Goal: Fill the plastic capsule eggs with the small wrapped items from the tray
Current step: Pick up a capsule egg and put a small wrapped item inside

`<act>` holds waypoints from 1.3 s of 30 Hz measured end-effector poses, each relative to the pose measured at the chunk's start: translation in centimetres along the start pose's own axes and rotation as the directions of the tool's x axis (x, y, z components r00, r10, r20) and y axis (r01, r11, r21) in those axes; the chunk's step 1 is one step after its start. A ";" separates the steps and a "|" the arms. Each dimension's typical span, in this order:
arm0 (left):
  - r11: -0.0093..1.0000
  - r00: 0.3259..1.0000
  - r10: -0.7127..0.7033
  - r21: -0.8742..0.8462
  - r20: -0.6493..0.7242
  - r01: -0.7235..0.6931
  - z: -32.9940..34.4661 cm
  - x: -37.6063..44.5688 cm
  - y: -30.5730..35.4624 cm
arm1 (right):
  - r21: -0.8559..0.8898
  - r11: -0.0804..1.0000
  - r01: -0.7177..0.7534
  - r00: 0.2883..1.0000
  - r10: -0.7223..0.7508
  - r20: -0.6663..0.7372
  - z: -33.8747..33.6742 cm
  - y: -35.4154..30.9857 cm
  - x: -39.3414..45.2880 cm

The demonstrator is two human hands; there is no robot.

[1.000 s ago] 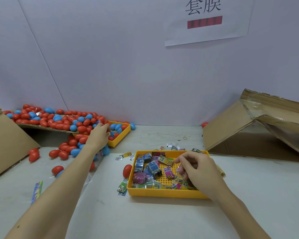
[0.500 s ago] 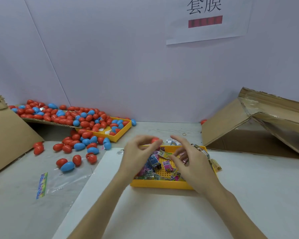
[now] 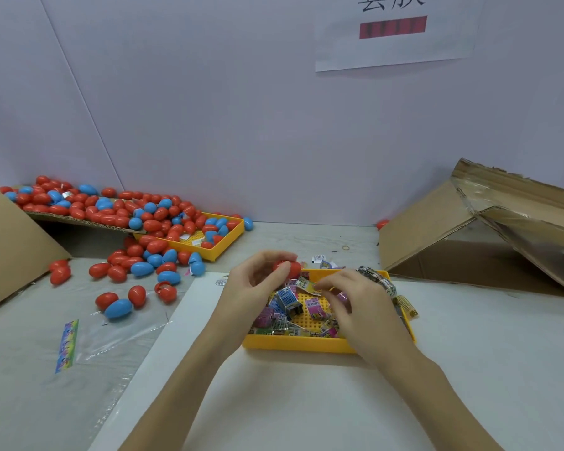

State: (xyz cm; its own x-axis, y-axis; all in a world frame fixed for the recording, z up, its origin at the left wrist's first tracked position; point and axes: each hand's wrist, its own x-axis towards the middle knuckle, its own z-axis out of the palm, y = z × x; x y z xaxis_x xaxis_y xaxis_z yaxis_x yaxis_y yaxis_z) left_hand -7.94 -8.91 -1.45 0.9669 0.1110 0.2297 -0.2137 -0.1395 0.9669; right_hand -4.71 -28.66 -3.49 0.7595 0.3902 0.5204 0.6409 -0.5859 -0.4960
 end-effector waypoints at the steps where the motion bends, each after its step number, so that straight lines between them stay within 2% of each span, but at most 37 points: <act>1: 1.000 1.000 0.003 -0.010 -0.011 -0.003 0.0 0.0 0.0 | -0.026 1.000 0.002 0.994 0.001 0.111 0.0 0.1 0.0; 3: 1.000 0.999 0.015 0.014 -0.036 -0.015 0.1 0.0 -0.2 | -0.086 0.996 0.011 0.960 0.014 0.280 0.2 0.2 0.0; 4: 0.999 0.999 0.024 0.023 -0.041 -0.023 0.3 0.0 -0.1 | -0.105 0.994 0.003 0.951 0.029 0.308 0.4 0.2 0.0; 8: 0.997 0.997 0.080 -0.021 -0.007 -0.080 0.7 -0.2 0.1 | -0.033 0.993 -0.116 0.967 0.120 0.224 0.5 0.1 0.3; 14: 0.995 0.993 0.087 0.046 0.083 -0.091 0.9 -0.4 0.0 | -0.039 0.984 -0.176 0.943 0.180 0.280 0.7 -0.1 1.0; 18: 0.995 0.995 0.068 0.069 0.066 -0.072 0.9 -0.1 -0.3 | -0.052 0.987 -0.153 0.957 0.161 0.241 1.1 -0.2 0.8; 21: 1.000 1.000 -0.009 -0.025 0.019 0.009 0.6 0.1 -0.4 | -0.024 0.987 -0.162 0.972 0.163 0.166 1.2 -0.1 0.6; 23: 0.999 1.000 0.012 -0.030 0.002 -0.012 0.4 0.2 -0.3 | 0.011 0.985 -0.173 0.981 0.171 0.093 1.0 -0.1 0.5; 25: 0.988 0.996 0.091 0.124 0.003 -0.090 0.4 0.1 -0.3 | 0.051 0.987 -0.154 0.988 0.155 -0.005 0.7 -0.2 0.5; 27: 0.911 0.986 0.167 0.381 0.013 -0.159 0.6 -0.1 -0.8 | 0.104 0.987 -0.125 0.986 0.135 -0.093 0.3 -0.4 0.6; 29: 0.844 0.984 0.163 0.508 0.070 -0.175 1.0 -0.3 -1.0 | 0.186 0.976 -0.112 0.981 0.138 -0.134 0.0 -0.7 0.7; 31: 0.864 0.987 0.126 0.478 0.095 -0.157 1.2 -0.5 -0.9 | 0.263 0.958 -0.112 0.979 0.152 -0.137 -0.3 -1.0 0.6; 35: 0.884 0.983 0.163 0.429 0.089 -0.186 1.3 -0.6 -0.6 | 0.378 0.917 -0.129 0.974 0.189 -0.127 -0.3 -1.4 0.6; 39: 0.876 0.987 0.148 0.454 0.068 -0.162 1.1 -0.4 -0.7 | 0.392 0.906 -0.157 0.956 0.239 -0.172 -0.3 -1.2 0.6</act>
State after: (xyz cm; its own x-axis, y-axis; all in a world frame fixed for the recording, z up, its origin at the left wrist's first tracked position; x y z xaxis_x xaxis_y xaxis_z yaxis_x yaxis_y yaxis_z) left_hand -8.01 -9.89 -2.30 0.9320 0.0223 0.3619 -0.2809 -0.5865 0.7597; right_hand -5.02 -27.95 -2.40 0.8602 0.1108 0.4978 0.5056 -0.3135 -0.8038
